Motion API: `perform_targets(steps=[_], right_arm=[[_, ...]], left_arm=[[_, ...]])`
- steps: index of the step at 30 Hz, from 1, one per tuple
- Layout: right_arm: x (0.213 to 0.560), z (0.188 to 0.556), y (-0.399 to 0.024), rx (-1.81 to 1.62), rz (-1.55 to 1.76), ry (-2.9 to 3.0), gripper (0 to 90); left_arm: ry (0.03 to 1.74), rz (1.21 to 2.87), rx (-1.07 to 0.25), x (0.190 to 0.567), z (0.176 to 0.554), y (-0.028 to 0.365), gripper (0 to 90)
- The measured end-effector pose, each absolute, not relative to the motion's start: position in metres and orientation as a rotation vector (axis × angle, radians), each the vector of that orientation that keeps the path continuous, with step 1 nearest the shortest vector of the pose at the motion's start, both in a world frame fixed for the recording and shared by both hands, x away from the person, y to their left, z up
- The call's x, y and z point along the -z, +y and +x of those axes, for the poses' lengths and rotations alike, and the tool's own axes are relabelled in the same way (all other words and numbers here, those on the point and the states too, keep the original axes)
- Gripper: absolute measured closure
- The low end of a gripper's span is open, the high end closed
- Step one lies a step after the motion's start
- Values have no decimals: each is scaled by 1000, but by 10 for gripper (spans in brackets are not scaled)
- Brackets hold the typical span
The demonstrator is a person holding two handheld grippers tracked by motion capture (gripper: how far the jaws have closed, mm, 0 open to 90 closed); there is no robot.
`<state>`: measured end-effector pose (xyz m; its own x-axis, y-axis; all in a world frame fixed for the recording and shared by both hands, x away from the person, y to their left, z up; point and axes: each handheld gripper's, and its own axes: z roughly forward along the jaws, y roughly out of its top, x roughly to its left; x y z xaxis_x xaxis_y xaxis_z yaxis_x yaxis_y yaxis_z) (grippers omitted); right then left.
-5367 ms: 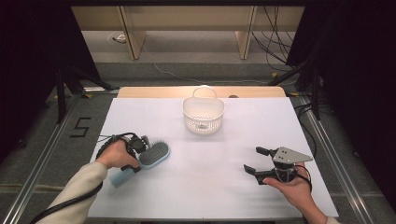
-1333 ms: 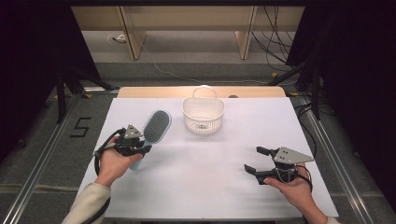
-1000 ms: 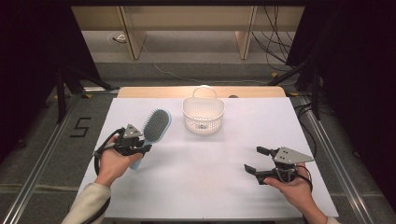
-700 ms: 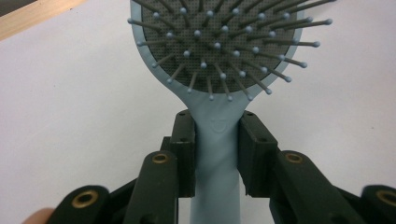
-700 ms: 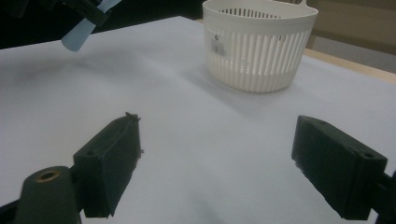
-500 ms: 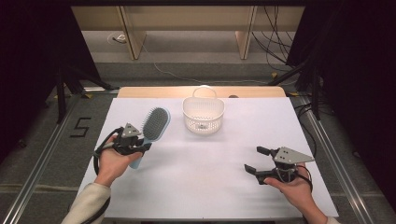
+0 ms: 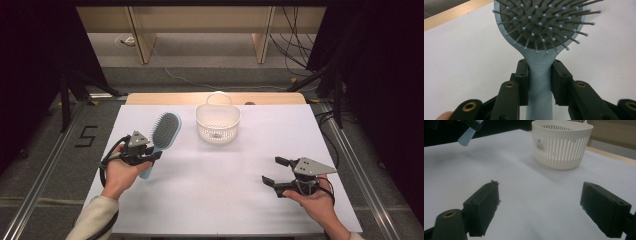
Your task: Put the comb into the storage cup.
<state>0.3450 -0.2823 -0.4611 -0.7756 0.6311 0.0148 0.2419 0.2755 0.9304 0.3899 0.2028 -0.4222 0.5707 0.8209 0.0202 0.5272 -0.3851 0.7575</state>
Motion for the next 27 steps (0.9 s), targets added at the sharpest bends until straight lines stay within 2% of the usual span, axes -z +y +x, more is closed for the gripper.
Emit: perform_targets(steps=[27], right_arm=[[462, 346, -282, -1507, 795, 2189, 165]], left_arm=[[1072, 2021, -534, 418, 390, 204, 700]])
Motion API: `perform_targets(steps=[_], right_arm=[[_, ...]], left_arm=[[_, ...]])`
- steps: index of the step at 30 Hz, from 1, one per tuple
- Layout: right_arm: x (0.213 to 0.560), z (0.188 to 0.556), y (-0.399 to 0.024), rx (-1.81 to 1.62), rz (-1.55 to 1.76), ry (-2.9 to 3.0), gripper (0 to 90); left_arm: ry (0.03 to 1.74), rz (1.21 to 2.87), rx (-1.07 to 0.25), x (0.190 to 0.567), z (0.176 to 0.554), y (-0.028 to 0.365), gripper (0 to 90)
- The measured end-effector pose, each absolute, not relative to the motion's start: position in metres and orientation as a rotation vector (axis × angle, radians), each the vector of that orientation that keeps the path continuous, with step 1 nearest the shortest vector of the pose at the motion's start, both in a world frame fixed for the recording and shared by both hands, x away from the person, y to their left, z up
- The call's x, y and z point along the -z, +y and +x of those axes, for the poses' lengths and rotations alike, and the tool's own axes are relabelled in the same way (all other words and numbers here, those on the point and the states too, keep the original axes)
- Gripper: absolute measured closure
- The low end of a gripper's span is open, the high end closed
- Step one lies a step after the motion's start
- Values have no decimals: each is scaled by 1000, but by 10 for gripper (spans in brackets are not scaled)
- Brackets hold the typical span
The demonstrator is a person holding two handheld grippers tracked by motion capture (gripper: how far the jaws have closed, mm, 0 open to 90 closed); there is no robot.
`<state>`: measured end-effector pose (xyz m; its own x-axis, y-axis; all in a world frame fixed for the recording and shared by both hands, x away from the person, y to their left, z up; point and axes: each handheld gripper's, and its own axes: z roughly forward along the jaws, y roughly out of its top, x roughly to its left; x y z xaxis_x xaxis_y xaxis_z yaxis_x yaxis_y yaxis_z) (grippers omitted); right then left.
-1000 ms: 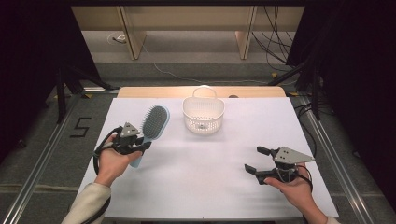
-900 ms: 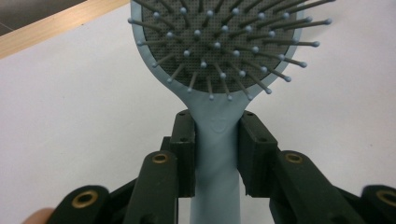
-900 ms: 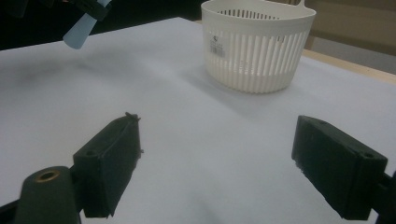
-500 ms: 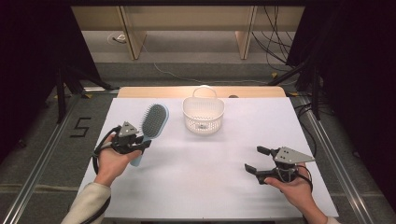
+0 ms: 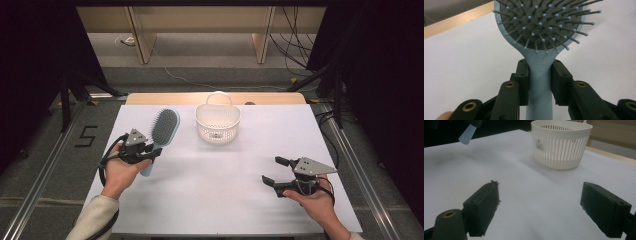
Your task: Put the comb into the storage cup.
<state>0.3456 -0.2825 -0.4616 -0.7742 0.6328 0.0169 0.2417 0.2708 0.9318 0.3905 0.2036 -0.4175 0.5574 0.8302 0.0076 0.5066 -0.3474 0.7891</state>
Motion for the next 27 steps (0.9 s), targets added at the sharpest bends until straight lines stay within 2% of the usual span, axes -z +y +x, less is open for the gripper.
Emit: perform_targets(steps=[27], right_arm=[[462, 346, -283, -1508, 807, 2187, 164]], left_arm=[[1064, 1989, -553, 411, 394, 199, 700]])
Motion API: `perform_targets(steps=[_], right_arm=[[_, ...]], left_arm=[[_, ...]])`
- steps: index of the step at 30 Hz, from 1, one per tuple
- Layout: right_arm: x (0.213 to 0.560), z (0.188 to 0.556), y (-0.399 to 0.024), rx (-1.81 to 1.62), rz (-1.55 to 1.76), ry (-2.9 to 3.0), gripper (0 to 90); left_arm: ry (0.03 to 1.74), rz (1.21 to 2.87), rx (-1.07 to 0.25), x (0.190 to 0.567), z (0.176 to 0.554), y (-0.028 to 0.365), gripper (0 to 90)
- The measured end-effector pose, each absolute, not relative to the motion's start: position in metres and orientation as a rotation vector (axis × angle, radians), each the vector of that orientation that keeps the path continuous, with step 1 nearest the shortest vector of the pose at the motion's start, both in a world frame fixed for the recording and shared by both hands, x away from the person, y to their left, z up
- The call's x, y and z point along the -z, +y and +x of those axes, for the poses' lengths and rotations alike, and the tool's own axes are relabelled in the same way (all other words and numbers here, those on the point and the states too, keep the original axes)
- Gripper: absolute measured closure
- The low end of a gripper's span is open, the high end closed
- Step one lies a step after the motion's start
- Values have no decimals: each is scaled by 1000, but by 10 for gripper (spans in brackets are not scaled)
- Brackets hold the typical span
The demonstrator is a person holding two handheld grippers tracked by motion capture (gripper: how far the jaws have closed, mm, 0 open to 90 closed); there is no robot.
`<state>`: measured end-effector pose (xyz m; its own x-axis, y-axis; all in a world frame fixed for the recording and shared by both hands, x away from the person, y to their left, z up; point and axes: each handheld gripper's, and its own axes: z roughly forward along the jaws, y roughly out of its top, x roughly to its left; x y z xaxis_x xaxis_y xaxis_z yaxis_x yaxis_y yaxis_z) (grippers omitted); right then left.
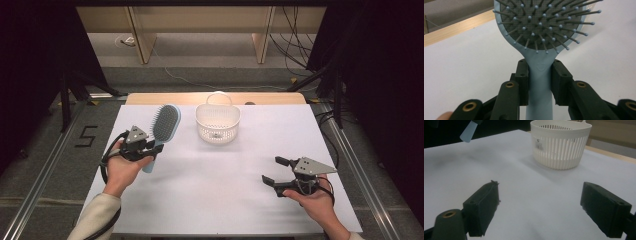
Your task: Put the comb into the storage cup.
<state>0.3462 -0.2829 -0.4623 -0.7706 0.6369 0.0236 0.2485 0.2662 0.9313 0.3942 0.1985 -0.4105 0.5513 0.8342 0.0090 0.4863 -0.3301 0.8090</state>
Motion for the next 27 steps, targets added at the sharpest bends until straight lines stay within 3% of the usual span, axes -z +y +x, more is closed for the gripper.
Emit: perform_targets(steps=[27], right_arm=[[461, 345, -283, -1512, 803, 2182, 164]], left_arm=[[1045, 1970, -564, 403, 399, 190, 700]])
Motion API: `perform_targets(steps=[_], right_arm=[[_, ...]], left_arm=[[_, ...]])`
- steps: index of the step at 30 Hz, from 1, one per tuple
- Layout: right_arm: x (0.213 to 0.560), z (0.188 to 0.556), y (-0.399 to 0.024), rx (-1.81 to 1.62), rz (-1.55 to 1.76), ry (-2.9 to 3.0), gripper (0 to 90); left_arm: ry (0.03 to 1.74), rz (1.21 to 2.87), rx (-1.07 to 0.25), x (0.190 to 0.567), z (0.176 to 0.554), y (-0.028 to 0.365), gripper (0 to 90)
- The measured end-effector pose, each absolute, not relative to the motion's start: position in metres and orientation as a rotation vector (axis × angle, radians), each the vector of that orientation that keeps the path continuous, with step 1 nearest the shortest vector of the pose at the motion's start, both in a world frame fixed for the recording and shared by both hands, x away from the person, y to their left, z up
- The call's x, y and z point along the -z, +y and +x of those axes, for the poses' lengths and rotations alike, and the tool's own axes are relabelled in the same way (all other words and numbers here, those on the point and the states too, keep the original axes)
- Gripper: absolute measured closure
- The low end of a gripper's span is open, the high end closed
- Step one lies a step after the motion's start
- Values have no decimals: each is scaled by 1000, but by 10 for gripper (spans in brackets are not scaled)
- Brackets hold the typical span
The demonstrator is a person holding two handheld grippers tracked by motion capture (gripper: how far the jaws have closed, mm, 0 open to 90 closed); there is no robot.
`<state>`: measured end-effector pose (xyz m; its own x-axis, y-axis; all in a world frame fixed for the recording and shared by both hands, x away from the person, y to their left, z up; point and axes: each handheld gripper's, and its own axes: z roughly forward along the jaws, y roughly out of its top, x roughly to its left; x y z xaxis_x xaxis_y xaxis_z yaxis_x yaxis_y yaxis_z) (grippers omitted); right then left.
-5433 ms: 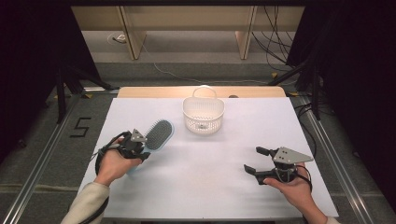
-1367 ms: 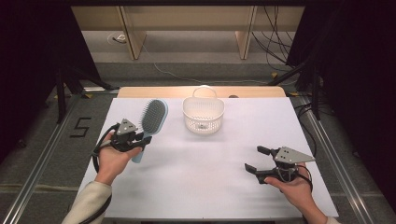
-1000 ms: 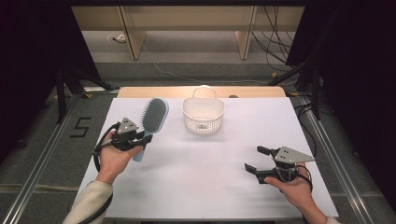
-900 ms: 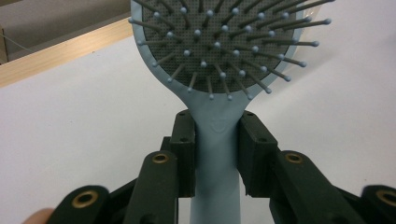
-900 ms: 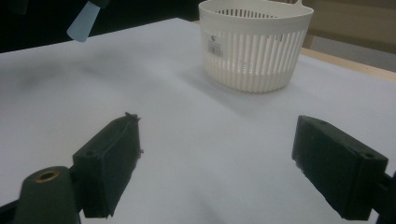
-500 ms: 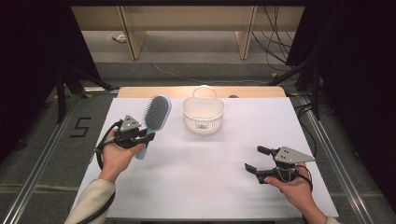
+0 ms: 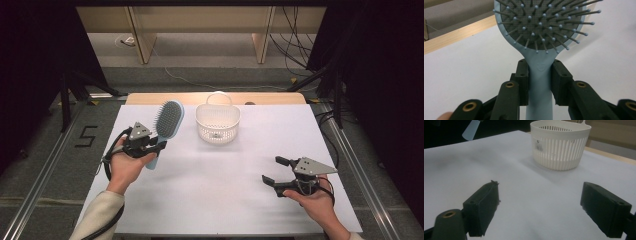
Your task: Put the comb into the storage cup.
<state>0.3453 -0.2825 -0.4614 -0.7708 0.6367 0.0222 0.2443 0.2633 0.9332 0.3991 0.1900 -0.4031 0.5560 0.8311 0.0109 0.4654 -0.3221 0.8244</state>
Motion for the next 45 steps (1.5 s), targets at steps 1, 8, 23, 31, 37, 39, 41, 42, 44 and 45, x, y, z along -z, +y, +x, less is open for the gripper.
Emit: perform_targets(steps=[1, 8, 23, 31, 37, 39, 41, 42, 44, 45], right_arm=[[461, 345, -283, -1512, 805, 2182, 164], [461, 345, -283, -1511, 805, 2182, 164], [461, 345, -283, -1512, 803, 2180, 164], [461, 345, -283, -1513, 804, 2178, 164], [461, 345, -283, -1512, 803, 2179, 164], [461, 345, -283, -1513, 803, 2178, 164], [461, 345, -283, -1512, 803, 2178, 164], [461, 345, -283, -1512, 804, 2178, 164], [461, 345, -283, -1513, 803, 2179, 163], [461, 345, -283, -1513, 803, 2178, 164]], left_arm=[[1044, 1969, -568, 403, 399, 190, 700], [1043, 1968, -571, 402, 400, 190, 700], [1042, 1958, -584, 400, 402, 189, 700], [1042, 1954, -589, 399, 402, 189, 700], [1041, 1948, -594, 397, 403, 189, 700], [1040, 1944, -596, 397, 403, 188, 700], [1039, 1942, -597, 396, 404, 187, 700], [1039, 1940, -595, 396, 404, 187, 700], [1036, 1943, -596, 396, 404, 187, 700], [1036, 1943, -595, 395, 404, 186, 700]])
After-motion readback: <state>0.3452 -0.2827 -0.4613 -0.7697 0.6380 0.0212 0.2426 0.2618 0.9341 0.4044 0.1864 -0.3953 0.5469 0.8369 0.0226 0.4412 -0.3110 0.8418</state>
